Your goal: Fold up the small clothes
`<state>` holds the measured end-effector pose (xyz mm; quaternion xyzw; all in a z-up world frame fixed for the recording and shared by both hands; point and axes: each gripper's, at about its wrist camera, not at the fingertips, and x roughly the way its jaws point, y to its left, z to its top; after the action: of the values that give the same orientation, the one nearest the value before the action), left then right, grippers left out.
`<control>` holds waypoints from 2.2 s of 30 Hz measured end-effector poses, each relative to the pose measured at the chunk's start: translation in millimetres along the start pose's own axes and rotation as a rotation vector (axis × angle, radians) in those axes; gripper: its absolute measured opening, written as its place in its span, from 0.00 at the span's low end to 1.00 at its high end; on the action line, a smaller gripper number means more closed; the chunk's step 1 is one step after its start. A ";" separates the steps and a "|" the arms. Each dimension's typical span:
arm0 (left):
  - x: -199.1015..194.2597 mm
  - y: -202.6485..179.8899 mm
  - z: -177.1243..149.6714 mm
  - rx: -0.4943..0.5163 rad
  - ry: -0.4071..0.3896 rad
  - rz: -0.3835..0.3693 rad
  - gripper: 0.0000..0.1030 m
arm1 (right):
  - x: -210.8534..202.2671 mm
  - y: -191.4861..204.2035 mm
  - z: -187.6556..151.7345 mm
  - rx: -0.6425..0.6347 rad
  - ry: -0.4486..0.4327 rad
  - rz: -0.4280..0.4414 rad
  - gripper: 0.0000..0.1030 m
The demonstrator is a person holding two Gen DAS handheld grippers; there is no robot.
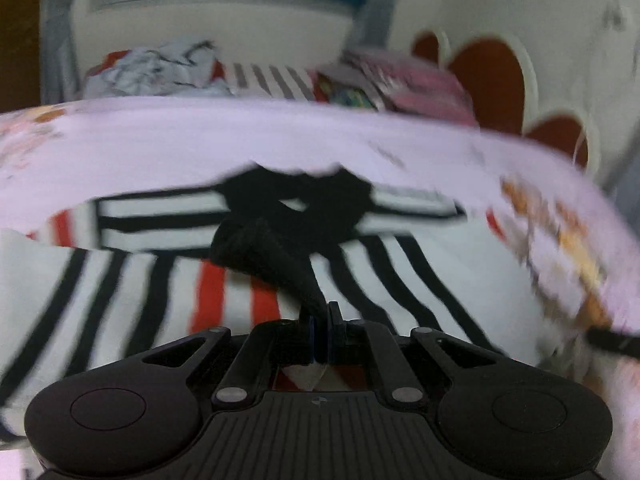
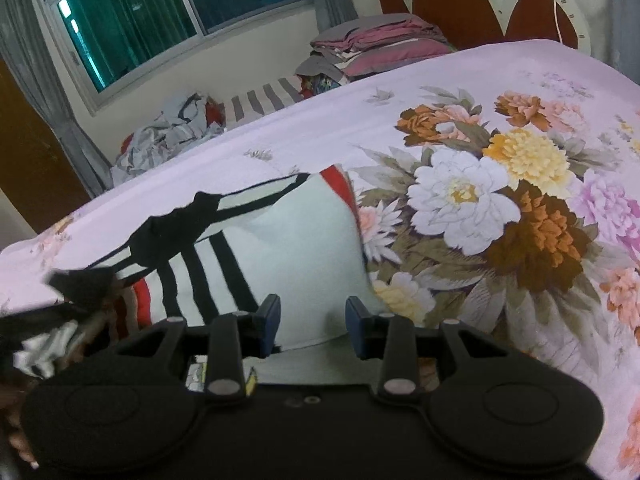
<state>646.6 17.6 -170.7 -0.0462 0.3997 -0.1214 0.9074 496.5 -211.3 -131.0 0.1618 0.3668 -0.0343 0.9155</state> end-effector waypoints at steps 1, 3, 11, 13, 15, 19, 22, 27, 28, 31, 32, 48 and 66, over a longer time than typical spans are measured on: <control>6.7 -12.4 -2.6 0.023 0.025 0.004 0.05 | -0.5 -4.6 0.7 0.004 0.003 0.005 0.35; 11.6 -35.5 -11.7 0.068 0.046 0.032 0.17 | -1.3 -15.1 2.0 0.020 0.010 0.020 0.39; -15.1 -75.4 -22.7 0.138 -0.045 -0.188 0.85 | 2.6 -36.1 4.6 0.081 0.024 0.081 0.43; -36.9 -46.8 -28.5 0.059 -0.098 -0.137 0.82 | 8.7 -28.9 6.3 0.078 0.034 0.129 0.42; -57.8 -10.1 -39.1 -0.015 -0.124 -0.050 0.73 | 19.3 -14.3 7.2 0.063 0.046 0.191 0.41; -105.9 58.1 -77.3 -0.067 -0.192 0.185 0.72 | 50.3 23.7 4.9 0.013 0.082 0.255 0.38; -136.4 105.7 -106.0 -0.149 -0.174 0.306 0.72 | 75.2 44.1 2.0 0.014 0.117 0.269 0.38; -135.0 134.6 -123.5 -0.156 -0.090 0.345 0.70 | 104.0 65.3 -3.9 -0.019 0.151 0.245 0.42; -132.9 137.8 -124.3 -0.146 -0.077 0.338 0.68 | 107.4 70.3 -4.7 -0.037 0.153 0.241 0.46; -112.6 135.0 -116.4 -0.125 -0.070 0.363 0.66 | 111.0 87.9 -5.5 -0.120 0.147 0.221 0.46; -108.7 138.4 -114.9 -0.135 -0.073 0.364 0.65 | 112.1 92.6 -5.4 -0.149 0.147 0.206 0.40; -97.2 146.0 -105.4 -0.145 -0.061 0.272 0.29 | 74.0 72.1 -1.7 -0.276 0.077 0.114 0.08; -142.1 129.4 -97.7 -0.081 -0.226 0.205 0.41 | 51.0 97.6 -8.7 -0.364 0.030 0.089 0.19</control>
<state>505.9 180.5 -158.7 -0.0549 0.3024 -0.0059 0.9516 545.6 -113.4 -145.3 0.0100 0.3731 0.0756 0.9247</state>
